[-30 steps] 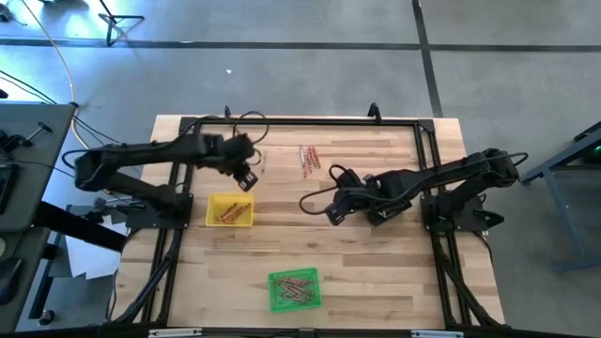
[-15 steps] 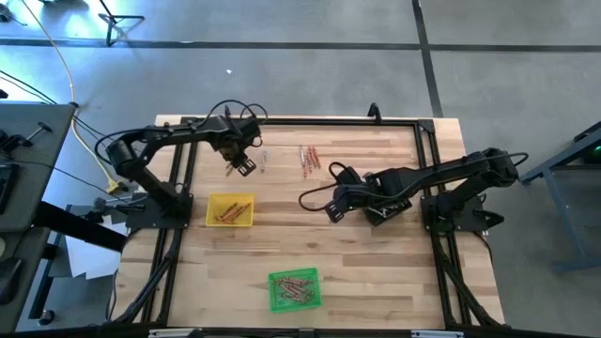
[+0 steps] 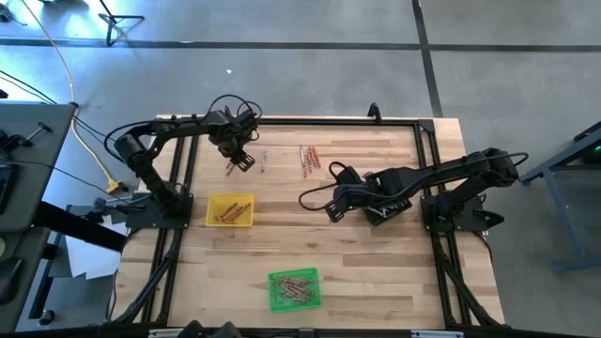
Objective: Sort crayons
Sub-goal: Put the orange crayon into the yellow bin
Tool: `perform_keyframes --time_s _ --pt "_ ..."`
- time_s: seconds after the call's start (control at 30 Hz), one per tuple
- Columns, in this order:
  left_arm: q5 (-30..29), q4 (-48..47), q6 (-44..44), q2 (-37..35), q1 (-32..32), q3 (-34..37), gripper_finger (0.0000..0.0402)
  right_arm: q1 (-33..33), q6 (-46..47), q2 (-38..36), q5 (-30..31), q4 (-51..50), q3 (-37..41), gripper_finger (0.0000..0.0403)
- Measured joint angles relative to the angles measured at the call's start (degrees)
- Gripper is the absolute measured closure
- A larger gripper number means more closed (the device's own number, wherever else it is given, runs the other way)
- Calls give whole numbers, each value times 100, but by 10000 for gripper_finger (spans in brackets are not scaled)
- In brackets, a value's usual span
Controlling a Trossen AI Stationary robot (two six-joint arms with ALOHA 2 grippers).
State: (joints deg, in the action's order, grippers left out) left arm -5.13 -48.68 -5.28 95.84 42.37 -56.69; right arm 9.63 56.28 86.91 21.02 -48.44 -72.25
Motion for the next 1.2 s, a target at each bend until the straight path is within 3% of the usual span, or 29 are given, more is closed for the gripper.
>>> perform_keyframes --time_s 1.2 --pt "182 94 97 -10 159 450 307 6 -89 0 2 -18 0 320"
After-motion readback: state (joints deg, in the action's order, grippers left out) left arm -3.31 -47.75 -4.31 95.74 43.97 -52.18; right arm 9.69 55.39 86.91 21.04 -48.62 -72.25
